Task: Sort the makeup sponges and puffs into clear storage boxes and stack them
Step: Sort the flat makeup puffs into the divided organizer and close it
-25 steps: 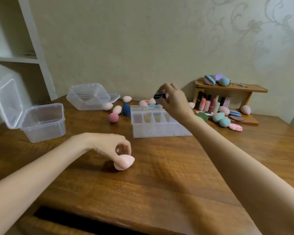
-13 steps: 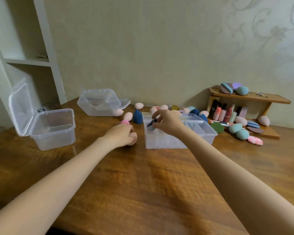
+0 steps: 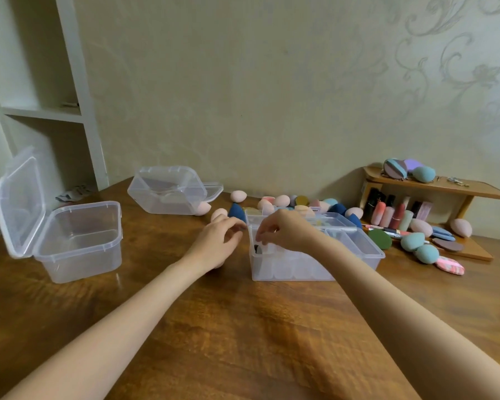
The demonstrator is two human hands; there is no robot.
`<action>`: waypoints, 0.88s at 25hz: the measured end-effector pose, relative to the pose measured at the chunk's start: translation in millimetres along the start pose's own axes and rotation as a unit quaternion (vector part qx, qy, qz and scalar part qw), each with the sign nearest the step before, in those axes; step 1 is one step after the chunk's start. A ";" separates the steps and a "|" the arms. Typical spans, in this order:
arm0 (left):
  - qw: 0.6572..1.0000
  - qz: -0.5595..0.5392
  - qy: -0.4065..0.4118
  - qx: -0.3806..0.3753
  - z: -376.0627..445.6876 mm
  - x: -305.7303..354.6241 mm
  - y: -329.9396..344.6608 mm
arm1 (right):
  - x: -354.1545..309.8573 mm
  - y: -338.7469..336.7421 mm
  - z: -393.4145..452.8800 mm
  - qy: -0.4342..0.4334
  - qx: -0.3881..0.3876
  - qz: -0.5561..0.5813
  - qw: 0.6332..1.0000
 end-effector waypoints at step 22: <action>0.983 -0.013 0.104 -0.152 20.9 6.3 42.1 | 67.2 29.0 170.6 0.082 -0.060 -0.186 0.977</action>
Point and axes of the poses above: each hand's wrist, its own z-axis towards the middle knuckle, its own y-axis out of the palm, x = y × z, the point moved 10 cm from there along z, towards the middle knuckle, and after that the axes turned 1 degree about -x, right-handed, at the moved point
